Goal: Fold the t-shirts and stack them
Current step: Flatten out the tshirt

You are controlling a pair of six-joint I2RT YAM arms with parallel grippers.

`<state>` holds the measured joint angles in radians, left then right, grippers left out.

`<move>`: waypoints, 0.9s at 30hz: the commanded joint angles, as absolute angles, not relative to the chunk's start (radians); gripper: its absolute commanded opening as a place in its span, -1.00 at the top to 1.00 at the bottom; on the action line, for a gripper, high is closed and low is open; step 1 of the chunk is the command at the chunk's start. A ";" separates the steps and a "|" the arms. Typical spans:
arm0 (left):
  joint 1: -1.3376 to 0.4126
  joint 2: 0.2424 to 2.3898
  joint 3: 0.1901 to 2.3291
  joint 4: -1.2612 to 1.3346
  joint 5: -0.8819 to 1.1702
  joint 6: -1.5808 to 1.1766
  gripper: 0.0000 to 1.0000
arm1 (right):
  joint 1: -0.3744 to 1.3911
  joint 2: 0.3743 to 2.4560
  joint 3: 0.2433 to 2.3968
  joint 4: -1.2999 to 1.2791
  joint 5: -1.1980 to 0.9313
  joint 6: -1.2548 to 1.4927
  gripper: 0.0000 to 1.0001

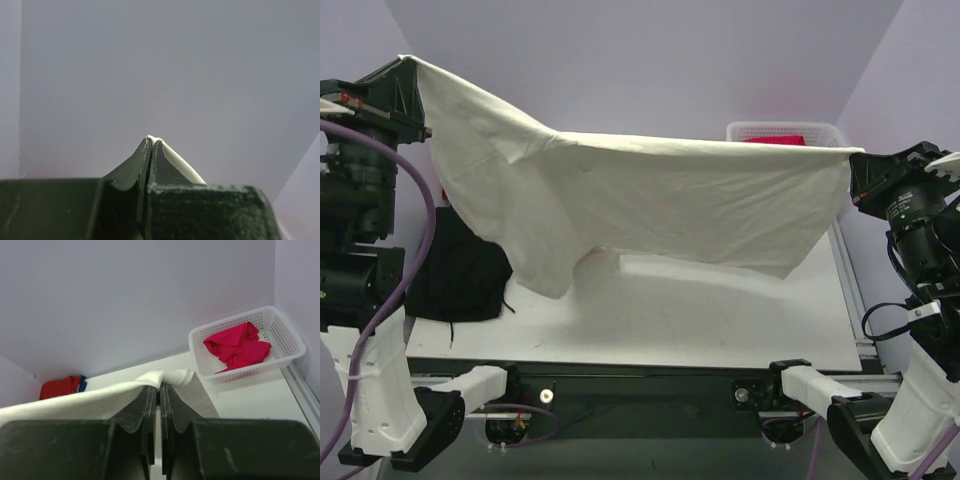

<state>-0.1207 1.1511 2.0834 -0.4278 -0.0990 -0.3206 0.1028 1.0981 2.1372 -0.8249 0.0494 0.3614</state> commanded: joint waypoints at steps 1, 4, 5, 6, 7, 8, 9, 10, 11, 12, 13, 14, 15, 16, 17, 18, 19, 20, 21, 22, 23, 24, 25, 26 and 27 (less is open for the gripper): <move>-0.110 1.124 2.082 -0.328 -0.150 -0.256 1.00 | 0.103 1.124 2.114 -0.762 0.044 0.365 1.00; -0.110 1.146 2.085 -0.339 -0.169 -0.245 1.00 | 0.101 1.140 2.047 -0.727 0.041 0.371 1.00; -0.109 1.152 2.076 -0.334 -0.172 -0.247 1.00 | 0.103 1.146 2.022 -0.716 0.040 0.374 1.00; -0.110 1.172 2.062 -0.324 -0.170 -0.250 1.00 | 0.103 1.166 2.002 -0.686 0.038 0.377 1.00; -0.110 1.183 2.034 -0.302 -0.169 -0.265 1.00 | 0.103 1.178 1.981 -0.671 0.037 0.379 1.00; -0.109 1.198 2.023 -0.293 -0.160 -0.270 1.00 | 0.101 1.193 1.936 -0.655 0.035 0.380 1.00; -0.110 1.234 2.014 -0.284 -0.153 -0.278 1.00 | 0.103 1.227 1.921 -0.622 0.035 0.377 1.00; -0.110 1.258 2.000 -0.266 -0.150 -0.294 1.00 | 0.100 1.250 1.908 -0.611 0.035 0.376 1.00; -0.110 1.282 1.997 -0.261 -0.141 -0.302 1.00 | 0.098 1.276 1.905 -0.601 0.037 0.374 1.00; -0.109 1.337 1.996 -0.255 -0.132 -0.307 1.00 | 0.100 1.329 1.911 -0.589 0.043 0.371 1.00; -0.109 1.365 1.997 -0.244 -0.124 -0.320 1.00 | 0.097 1.357 1.916 -0.580 0.043 0.371 1.00; -0.110 1.396 2.003 -0.241 -0.114 -0.328 1.00 | 0.094 1.383 1.924 -0.568 0.038 0.370 1.00; -0.110 1.457 2.008 -0.233 -0.107 -0.334 1.00 | 0.094 1.434 1.949 -0.551 0.034 0.361 1.00; -0.109 1.486 2.013 -0.221 -0.104 -0.347 1.00 | 0.089 1.459 1.968 -0.548 0.031 0.359 1.00; -0.109 1.518 2.037 -0.218 -0.101 -0.351 1.00 | 0.084 1.486 1.992 -0.543 0.029 0.357 1.00; -0.106 1.585 2.057 -0.213 -0.097 -0.357 1.00 | 0.081 1.532 2.038 -0.540 0.029 0.353 1.00; -0.104 1.624 2.094 -0.221 -0.089 -0.368 1.00 | 0.078 1.555 2.069 -0.538 0.029 0.353 1.00; -0.098 1.706 2.136 -0.239 -0.075 -0.373 1.00 | 0.071 1.577 2.098 -0.538 0.028 0.351 1.00; -0.095 1.753 2.264 -0.289 -0.063 -0.377 1.00 | 0.064 1.612 2.123 -0.538 0.025 0.348 1.00; -0.094 1.799 2.340 -0.323 -0.043 -0.376 1.00 | 0.058 1.629 2.176 -0.540 0.008 0.347 1.00; -0.091 1.889 2.417 -0.359 -0.035 -0.376 1.00 | 0.045 1.650 2.198 -0.540 0.008 0.348 1.00; -0.091 1.934 2.589 -0.429 -0.028 -0.370 1.00 | 0.037 1.655 2.216 -0.538 0.008 0.350 1.00; -0.092 1.969 2.658 -0.457 -0.014 -0.368 1.00 | 0.029 1.660 2.239 -0.538 0.008 0.351 1.00; -0.089 1.998 2.704 -0.465 -0.008 -0.368 1.00 | 0.022 1.658 2.246 -0.538 -0.030 0.351 1.00; -0.086 1.984 2.669 -0.424 -0.003 -0.374 1.00 | 0.006 1.654 2.247 -0.540 -0.035 0.354 1.00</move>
